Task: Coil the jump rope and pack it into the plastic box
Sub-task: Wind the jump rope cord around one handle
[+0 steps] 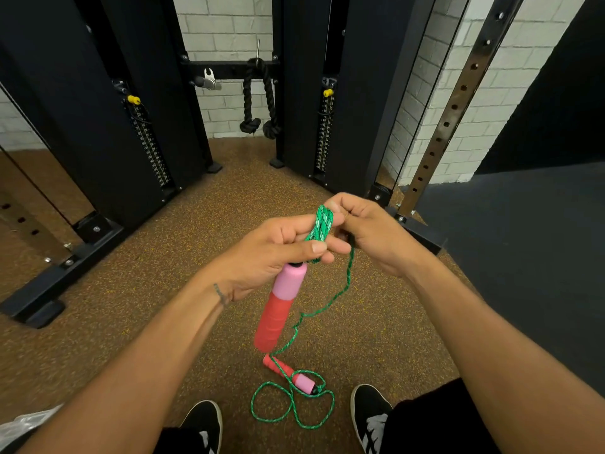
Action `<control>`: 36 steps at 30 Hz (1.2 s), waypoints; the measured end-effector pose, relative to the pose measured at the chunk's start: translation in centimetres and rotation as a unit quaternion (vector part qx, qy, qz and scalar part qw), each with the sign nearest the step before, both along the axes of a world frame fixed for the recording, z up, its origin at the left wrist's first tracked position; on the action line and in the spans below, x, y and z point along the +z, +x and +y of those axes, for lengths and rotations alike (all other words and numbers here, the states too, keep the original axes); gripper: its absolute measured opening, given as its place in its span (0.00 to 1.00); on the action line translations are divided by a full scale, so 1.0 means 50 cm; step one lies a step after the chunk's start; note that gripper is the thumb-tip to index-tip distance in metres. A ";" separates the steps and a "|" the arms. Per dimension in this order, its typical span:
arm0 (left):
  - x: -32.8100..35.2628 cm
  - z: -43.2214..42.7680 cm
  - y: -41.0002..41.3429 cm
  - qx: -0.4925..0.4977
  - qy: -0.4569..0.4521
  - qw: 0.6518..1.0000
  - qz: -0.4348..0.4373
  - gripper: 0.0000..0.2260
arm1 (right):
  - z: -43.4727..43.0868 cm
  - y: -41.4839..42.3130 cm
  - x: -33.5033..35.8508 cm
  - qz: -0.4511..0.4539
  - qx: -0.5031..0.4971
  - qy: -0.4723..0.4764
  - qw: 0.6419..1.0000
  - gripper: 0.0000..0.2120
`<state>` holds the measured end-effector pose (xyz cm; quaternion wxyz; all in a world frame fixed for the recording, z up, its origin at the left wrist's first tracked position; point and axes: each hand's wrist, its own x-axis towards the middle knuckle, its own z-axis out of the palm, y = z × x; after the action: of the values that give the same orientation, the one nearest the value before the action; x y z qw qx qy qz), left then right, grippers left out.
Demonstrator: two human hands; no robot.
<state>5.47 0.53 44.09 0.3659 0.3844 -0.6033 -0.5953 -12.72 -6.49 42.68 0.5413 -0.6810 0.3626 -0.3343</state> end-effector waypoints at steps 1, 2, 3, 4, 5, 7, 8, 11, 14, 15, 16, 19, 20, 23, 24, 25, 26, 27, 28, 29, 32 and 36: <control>0.000 0.001 0.000 0.008 -0.002 1.000 0.003 0.19 | 0.003 0.004 -0.006 0.001 0.014 0.026 1.000 0.16; 0.000 0.001 0.001 0.018 -0.004 1.000 0.009 0.18 | 0.008 0.010 -0.012 0.008 0.025 0.056 0.998 0.17; 0.000 0.001 0.002 0.027 -0.007 0.999 0.017 0.16 | 0.014 0.016 -0.017 0.022 0.034 0.086 0.995 0.17; 0.001 0.000 0.004 0.035 -0.011 0.999 0.019 0.15 | 0.021 0.022 -0.022 0.040 0.044 0.110 0.992 0.16; 0.001 -0.001 0.006 0.041 -0.014 0.999 0.016 0.14 | 0.027 0.027 -0.027 0.057 0.054 0.126 0.989 0.15; 0.001 -0.003 0.009 0.058 -0.016 0.998 0.006 0.14 | 0.032 0.034 -0.031 0.074 0.074 0.136 0.985 0.10; 0.000 -0.004 0.009 0.072 -0.013 0.997 0.006 0.14 | 0.032 0.035 -0.031 0.079 0.078 0.138 0.984 0.08; 0.002 -0.008 0.013 0.114 -0.002 0.993 0.014 0.15 | 0.035 0.032 -0.026 0.114 0.112 0.133 0.978 0.08; 0.003 -0.012 0.020 0.128 0.012 0.992 0.014 0.15 | 0.047 0.031 -0.012 0.145 0.151 0.111 0.972 0.10; 0.004 -0.013 0.022 0.133 0.016 0.991 0.013 0.15 | 0.050 0.030 -0.005 0.148 0.156 0.097 0.972 0.09; 0.004 -0.015 0.022 0.138 0.017 0.990 0.013 0.15 | 0.054 0.028 0.002 0.149 0.163 0.080 0.972 0.09; 0.006 -0.017 0.017 0.140 0.009 0.990 -0.006 0.15 | 0.060 0.013 0.023 0.129 0.176 0.047 0.975 0.06; 0.005 -0.017 0.015 0.135 0.005 0.991 -0.018 0.15 | 0.060 0.006 0.028 0.115 0.171 0.045 0.978 0.06; 0.001 -0.014 0.011 0.131 0.000 0.990 -0.057 0.15 | 0.056 -0.012 0.038 0.082 0.143 0.021 0.986 0.08; 0.000 -0.014 0.010 0.135 0.000 0.989 -0.059 0.15 | 0.054 -0.015 0.040 0.075 0.134 0.006 0.988 0.09; 0.001 -0.014 0.010 0.139 0.001 0.989 -0.056 0.15 | 0.054 -0.017 0.041 0.067 0.127 -0.006 0.990 0.09; 0.003 -0.014 0.010 0.141 0.003 0.989 -0.054 0.14 | 0.054 -0.018 0.042 0.053 0.119 -0.014 0.991 0.09; 0.005 -0.014 0.010 0.138 0.005 0.989 -0.055 0.14 | 0.054 -0.019 0.044 0.032 0.106 -0.020 0.994 0.08; 0.007 -0.013 0.011 0.127 0.006 0.990 -0.060 0.14 | 0.053 -0.019 0.048 0.006 0.090 -0.022 0.996 0.07; 0.007 -0.012 0.011 0.110 0.008 0.992 -0.068 0.13 | 0.050 -0.020 0.052 -0.020 0.068 -0.022 0.997 0.06; 0.001 -0.006 0.007 0.063 0.024 0.995 -0.072 0.13 | 0.041 -0.022 0.058 -0.056 0.014 -0.028 0.998 0.07; -0.001 -0.001 -0.008 0.046 0.040 0.998 0.011 0.13 | 0.033 -0.016 0.046 -0.036 -0.031 -0.042 0.998 0.08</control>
<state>5.08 0.47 44.02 0.3839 0.4199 -0.5569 -0.6052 -13.55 -4.82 45.00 0.5139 -0.6792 0.3495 -0.3905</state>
